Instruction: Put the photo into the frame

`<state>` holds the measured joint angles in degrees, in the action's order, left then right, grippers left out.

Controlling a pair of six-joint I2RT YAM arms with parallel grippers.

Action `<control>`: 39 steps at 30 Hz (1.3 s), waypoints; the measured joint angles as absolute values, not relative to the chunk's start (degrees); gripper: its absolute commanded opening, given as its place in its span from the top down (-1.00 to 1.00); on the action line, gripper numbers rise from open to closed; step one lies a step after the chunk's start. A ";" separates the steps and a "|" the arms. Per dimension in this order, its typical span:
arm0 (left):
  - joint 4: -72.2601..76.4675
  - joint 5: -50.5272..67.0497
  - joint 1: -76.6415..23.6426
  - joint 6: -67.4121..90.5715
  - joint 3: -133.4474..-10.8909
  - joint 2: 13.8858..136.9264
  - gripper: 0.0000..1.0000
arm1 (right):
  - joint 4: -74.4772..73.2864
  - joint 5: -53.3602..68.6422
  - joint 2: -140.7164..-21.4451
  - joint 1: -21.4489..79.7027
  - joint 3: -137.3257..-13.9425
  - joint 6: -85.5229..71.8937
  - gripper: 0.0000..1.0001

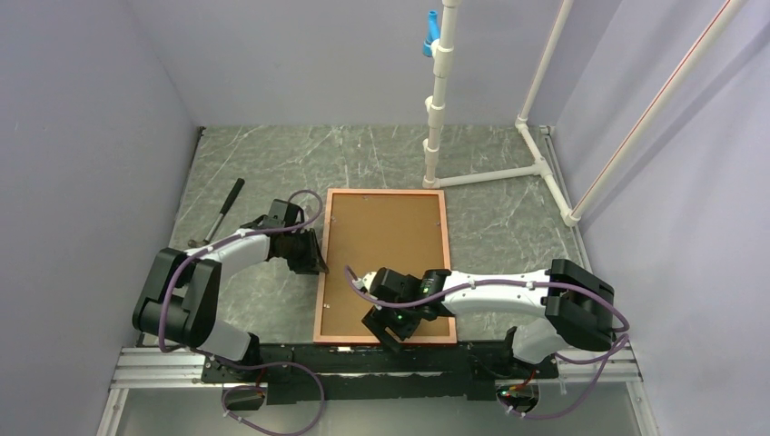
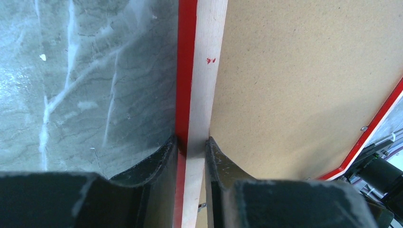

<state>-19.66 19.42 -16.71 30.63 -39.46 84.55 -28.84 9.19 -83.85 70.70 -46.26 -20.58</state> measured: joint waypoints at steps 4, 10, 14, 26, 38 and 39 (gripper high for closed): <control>-19.99 19.42 -16.71 30.65 -39.72 84.75 0.78 | -29.23 8.99 -83.92 70.70 -46.22 -20.62 -0.23; -20.43 19.40 -16.71 30.63 -40.05 84.99 0.78 | -30.04 9.04 -84.23 70.76 -46.17 -20.95 0.16; -20.51 19.29 -16.73 30.63 -40.12 85.01 0.78 | -30.50 7.40 -84.82 70.91 -46.19 -21.45 0.47; -20.67 18.98 -16.93 30.65 -40.21 85.01 0.78 | -32.69 3.03 -84.18 72.23 -46.92 -25.82 0.47; -20.69 18.98 -16.93 30.65 -40.23 85.01 0.78 | -31.62 2.66 -77.89 72.36 -41.10 -31.51 -0.30; -20.69 18.98 -16.93 30.65 -40.23 85.01 0.78 | -31.44 2.72 -77.60 72.36 -40.86 -31.73 -0.38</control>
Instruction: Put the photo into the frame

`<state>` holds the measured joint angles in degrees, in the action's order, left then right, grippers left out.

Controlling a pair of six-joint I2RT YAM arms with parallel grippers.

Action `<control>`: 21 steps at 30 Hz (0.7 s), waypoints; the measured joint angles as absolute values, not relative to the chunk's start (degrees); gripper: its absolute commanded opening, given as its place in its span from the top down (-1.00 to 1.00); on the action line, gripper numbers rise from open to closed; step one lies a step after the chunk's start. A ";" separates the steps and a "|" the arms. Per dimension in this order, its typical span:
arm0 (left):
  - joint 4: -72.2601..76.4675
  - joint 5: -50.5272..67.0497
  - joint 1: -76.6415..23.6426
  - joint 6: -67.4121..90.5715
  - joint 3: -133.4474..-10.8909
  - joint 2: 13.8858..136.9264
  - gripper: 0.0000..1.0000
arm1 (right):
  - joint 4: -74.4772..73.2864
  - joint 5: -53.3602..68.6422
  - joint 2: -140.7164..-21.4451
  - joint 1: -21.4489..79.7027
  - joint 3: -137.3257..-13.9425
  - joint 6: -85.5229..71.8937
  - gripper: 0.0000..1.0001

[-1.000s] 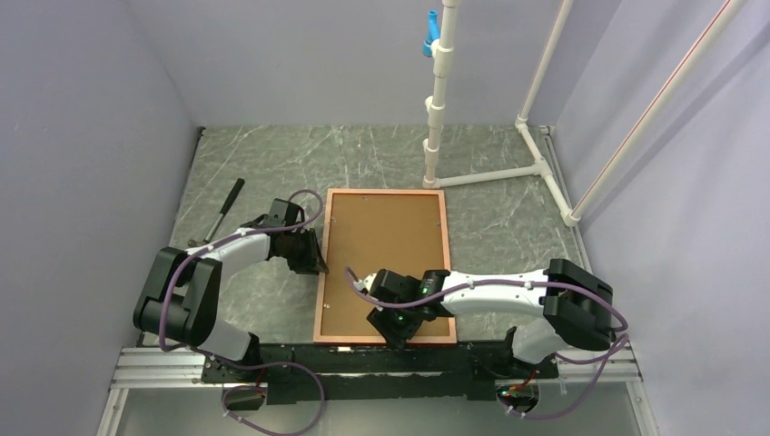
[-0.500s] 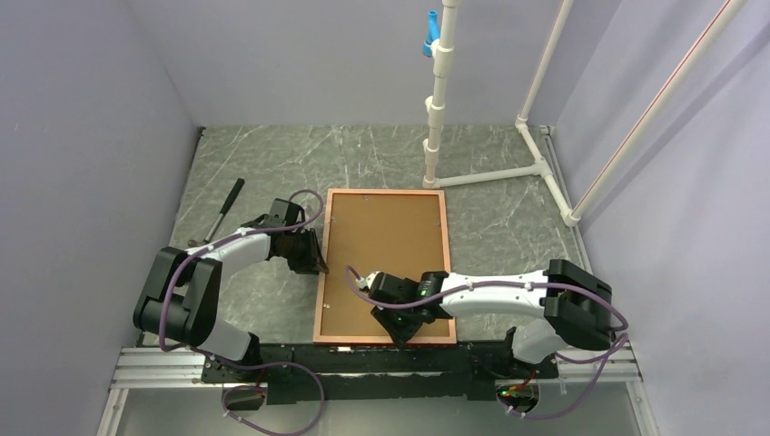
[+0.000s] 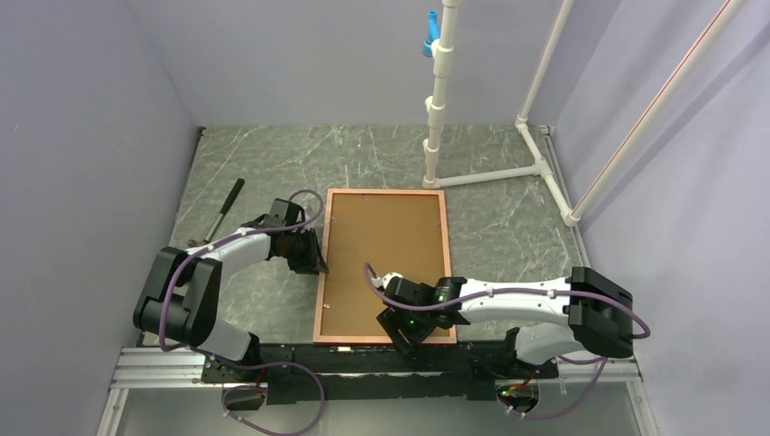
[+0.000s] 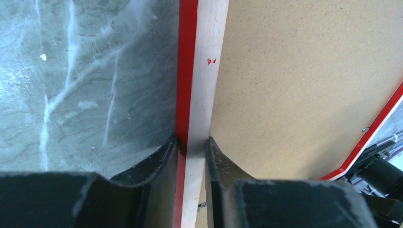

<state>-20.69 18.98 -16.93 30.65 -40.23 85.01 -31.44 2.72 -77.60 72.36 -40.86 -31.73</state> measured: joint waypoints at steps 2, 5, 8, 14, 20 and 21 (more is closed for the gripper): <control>-20.69 18.98 -16.93 30.63 -40.23 85.03 0.79 | -31.22 3.22 -76.75 72.38 -40.47 -32.18 -0.51; -20.69 18.98 -16.93 30.63 -40.25 85.08 0.79 | -32.08 3.75 -75.26 72.42 -40.32 -32.69 -0.64; -20.75 18.98 -16.93 30.63 -40.32 85.12 0.79 | -33.15 4.10 -73.84 72.49 -40.51 -32.93 -0.73; -20.78 19.00 -16.93 30.61 -40.32 85.12 0.79 | -32.93 4.21 -74.17 72.51 -43.40 -32.95 -0.80; -20.78 19.00 -16.93 30.59 -40.32 85.12 0.79 | -30.06 5.02 -79.46 72.53 -47.11 -32.27 -0.83; -20.78 19.00 -16.93 30.59 -40.32 85.12 0.79 | -29.58 5.06 -80.53 72.53 -47.33 -32.16 -0.83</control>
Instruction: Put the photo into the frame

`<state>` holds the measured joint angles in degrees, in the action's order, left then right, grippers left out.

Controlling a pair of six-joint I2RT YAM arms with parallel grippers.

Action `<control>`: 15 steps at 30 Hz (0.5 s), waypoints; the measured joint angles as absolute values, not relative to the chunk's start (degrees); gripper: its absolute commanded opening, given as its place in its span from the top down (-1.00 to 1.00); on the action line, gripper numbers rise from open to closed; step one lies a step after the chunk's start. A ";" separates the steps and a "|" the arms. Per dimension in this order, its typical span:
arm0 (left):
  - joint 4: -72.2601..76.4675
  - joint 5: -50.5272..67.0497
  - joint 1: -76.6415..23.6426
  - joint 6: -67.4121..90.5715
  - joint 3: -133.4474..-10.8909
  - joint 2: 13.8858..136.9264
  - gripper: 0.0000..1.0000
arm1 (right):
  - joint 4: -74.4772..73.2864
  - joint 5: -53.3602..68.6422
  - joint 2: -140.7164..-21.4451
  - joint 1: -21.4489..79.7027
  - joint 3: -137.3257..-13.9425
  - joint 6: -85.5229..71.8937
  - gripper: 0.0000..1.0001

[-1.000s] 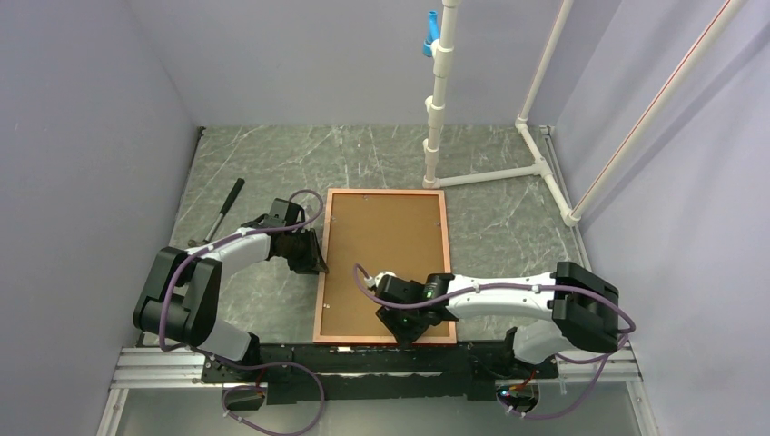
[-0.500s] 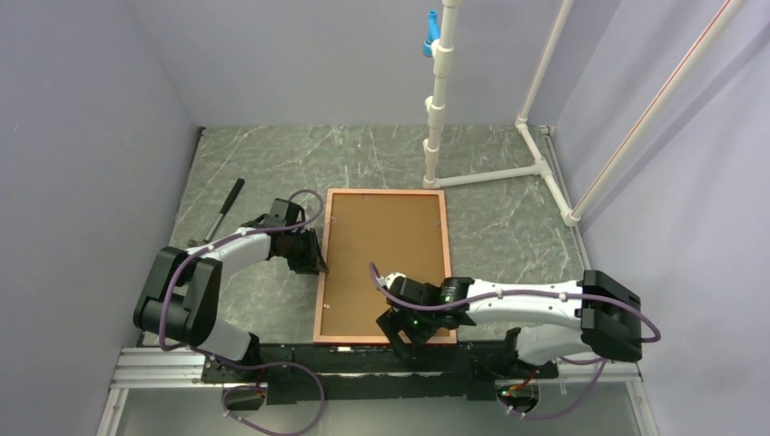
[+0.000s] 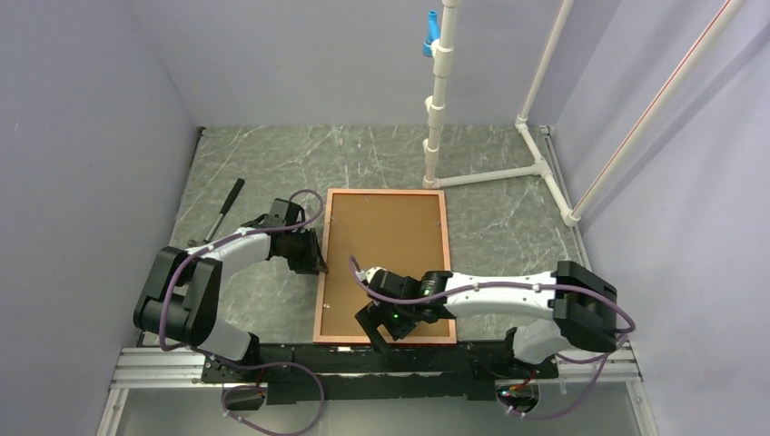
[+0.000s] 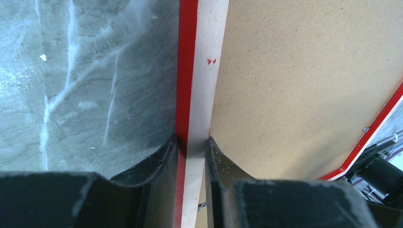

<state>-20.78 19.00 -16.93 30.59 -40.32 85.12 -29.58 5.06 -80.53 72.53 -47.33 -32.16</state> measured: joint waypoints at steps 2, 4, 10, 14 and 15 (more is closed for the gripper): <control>-20.78 19.00 -16.93 30.57 -40.32 85.12 0.79 | -28.80 5.26 -83.05 72.53 -47.64 -32.08 -0.83; -20.78 19.00 -16.93 30.57 -40.32 85.12 0.79 | -28.56 5.19 -85.17 72.53 -47.64 -32.01 -0.82; -20.78 19.00 -16.93 30.48 -40.32 85.12 0.79 | -27.03 5.50 -84.82 72.49 -47.18 -32.64 -0.80; -20.78 19.00 -16.93 30.46 -40.32 85.12 0.79 | -25.19 7.33 -81.67 72.47 -43.90 -33.93 -0.78; -20.78 19.00 -16.93 30.46 -40.32 85.12 0.79 | -24.99 7.81 -81.10 72.47 -43.31 -34.26 -0.78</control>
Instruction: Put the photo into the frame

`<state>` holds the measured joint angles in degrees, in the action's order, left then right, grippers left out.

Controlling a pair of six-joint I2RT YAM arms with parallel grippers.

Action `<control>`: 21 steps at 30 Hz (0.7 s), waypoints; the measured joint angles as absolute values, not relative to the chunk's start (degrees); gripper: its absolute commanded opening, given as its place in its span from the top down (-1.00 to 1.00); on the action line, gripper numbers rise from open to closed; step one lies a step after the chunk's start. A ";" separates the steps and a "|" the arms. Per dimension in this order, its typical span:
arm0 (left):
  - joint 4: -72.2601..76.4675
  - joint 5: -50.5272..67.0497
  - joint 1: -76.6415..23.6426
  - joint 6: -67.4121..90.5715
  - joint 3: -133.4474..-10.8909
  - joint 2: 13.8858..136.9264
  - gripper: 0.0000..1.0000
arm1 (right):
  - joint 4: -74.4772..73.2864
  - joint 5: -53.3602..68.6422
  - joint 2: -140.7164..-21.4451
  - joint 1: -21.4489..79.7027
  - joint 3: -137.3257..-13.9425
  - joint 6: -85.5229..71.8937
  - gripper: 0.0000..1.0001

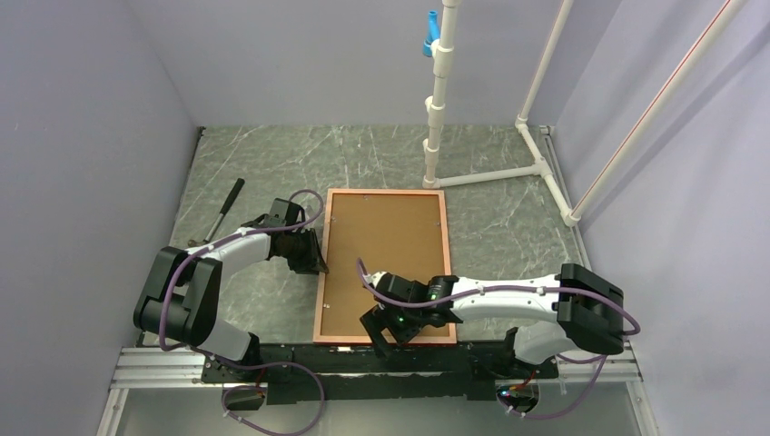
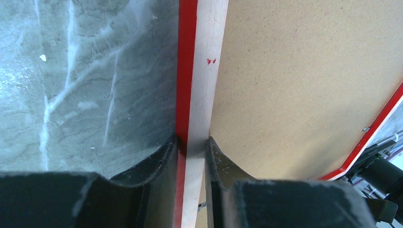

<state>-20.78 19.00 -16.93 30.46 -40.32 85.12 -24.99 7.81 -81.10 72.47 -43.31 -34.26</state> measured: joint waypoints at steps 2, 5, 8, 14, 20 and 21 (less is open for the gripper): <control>-20.78 19.00 -16.93 30.46 -40.32 85.12 0.79 | -24.64 8.21 -80.18 72.47 -42.48 -34.94 -0.78; -20.82 19.00 -16.93 30.46 -40.34 85.14 0.79 | -24.38 7.97 -79.77 72.47 -42.11 -35.83 -0.77; -20.93 19.00 -16.93 30.46 -40.49 85.27 0.79 | -24.60 7.46 -79.77 72.47 -42.11 -36.97 -0.77; -20.97 19.00 -16.93 30.44 -40.51 85.27 0.78 | -26.02 5.85 -79.59 72.49 -42.11 -39.48 -0.80; -20.49 19.09 -16.97 29.95 -40.07 84.62 0.09 | -26.98 5.78 -79.59 72.53 -42.94 -39.68 -0.91; -19.92 18.96 -16.99 29.56 -39.57 84.07 -0.08 | -27.57 5.82 -79.59 72.53 -43.31 -39.66 -0.92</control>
<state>-19.92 18.96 -16.99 29.56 -39.57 84.07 -27.57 5.82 -79.59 72.53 -43.31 -39.66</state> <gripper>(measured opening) 0.322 0.938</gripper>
